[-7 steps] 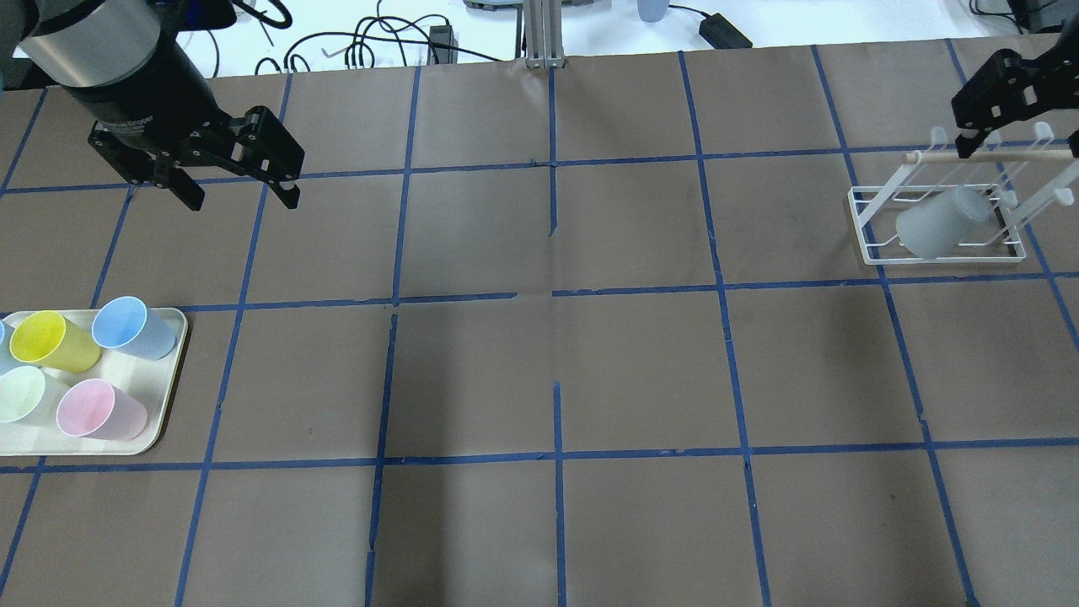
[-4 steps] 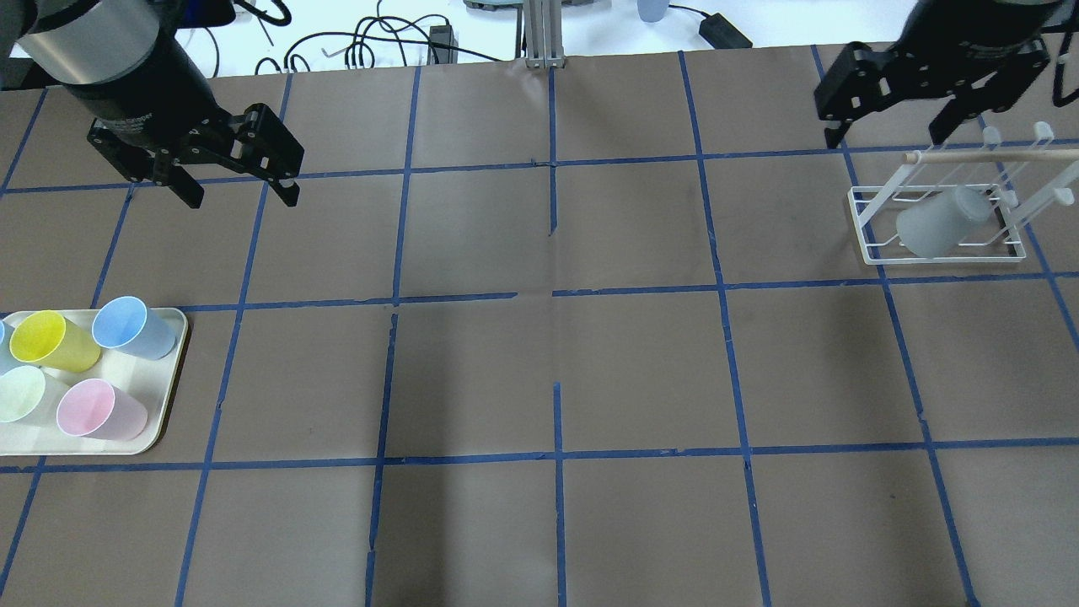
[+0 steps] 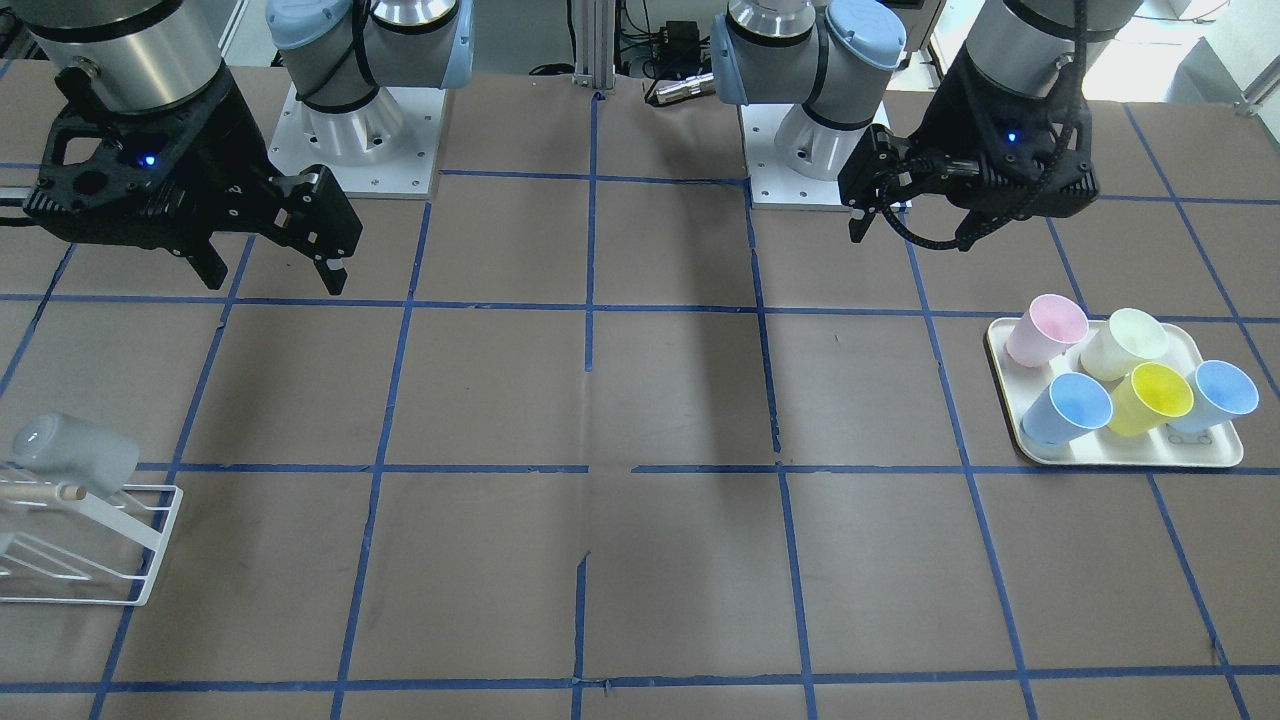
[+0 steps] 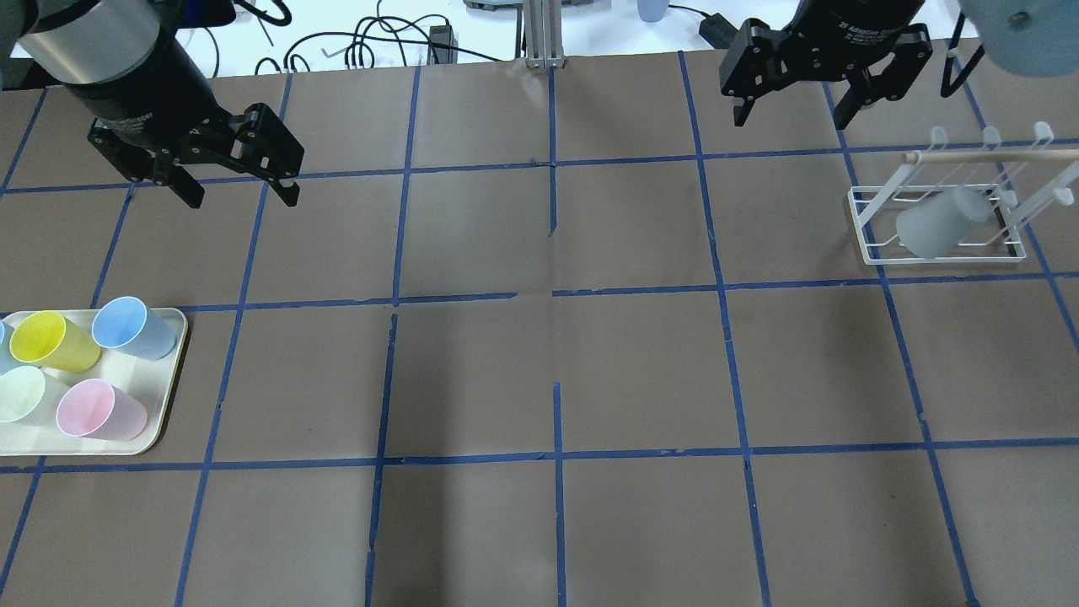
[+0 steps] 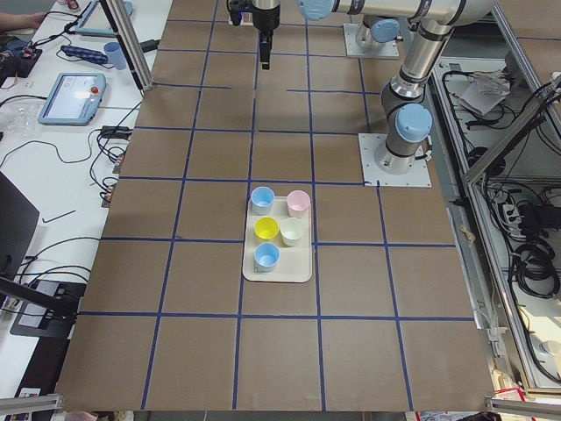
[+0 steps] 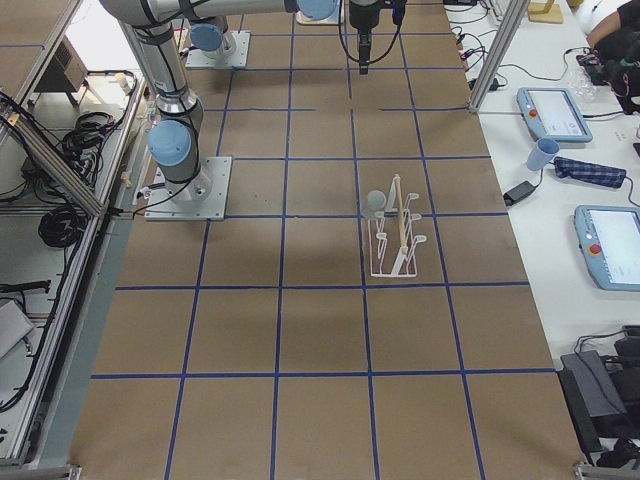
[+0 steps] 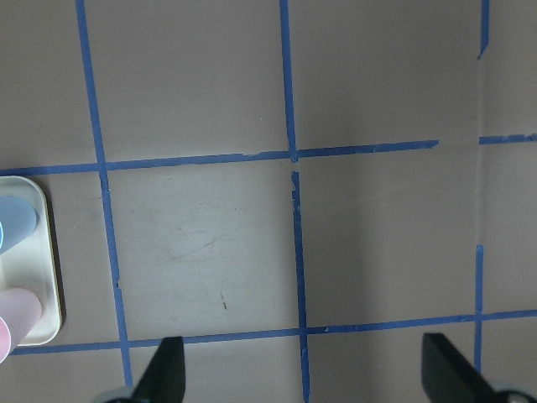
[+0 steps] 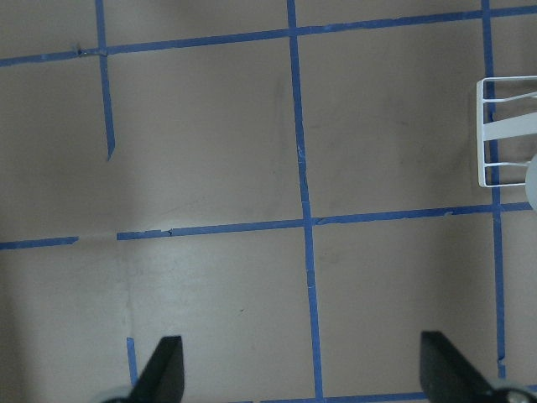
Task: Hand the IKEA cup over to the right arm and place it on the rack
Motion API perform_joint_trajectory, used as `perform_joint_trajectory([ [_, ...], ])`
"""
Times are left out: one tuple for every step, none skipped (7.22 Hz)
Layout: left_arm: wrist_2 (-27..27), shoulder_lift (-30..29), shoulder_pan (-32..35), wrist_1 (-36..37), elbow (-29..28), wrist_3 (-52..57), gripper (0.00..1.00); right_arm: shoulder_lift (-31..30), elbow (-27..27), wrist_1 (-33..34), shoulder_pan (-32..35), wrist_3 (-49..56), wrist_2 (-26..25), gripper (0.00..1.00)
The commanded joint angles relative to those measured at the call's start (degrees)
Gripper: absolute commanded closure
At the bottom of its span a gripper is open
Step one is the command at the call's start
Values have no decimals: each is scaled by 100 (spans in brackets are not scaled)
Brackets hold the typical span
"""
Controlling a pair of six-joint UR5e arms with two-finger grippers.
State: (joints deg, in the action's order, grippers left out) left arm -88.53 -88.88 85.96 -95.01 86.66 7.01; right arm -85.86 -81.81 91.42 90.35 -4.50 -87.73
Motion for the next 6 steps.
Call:
perform_joint_trajectory([
  [-7,-6,0,0,-9,-7,0,-1,16,-255,18,2,-7,0],
  [-15,2,0,0,-18,-16,0,-10,24,-483,18,36,-24,0],
  [-7,-24,0,9,-18,-16,0,-1,25,-468,18,54,-68,0],
  [19,-33,0,9,-26,-155,0,-1,25,-424,18,63,-77,0],
  [2,-15,0,0,-27,-339,0,-1,25,-398,18,54,-77,0],
  [-7,-50,26,9,-18,-419,0,-1,25,-397,18,54,-77,0],
])
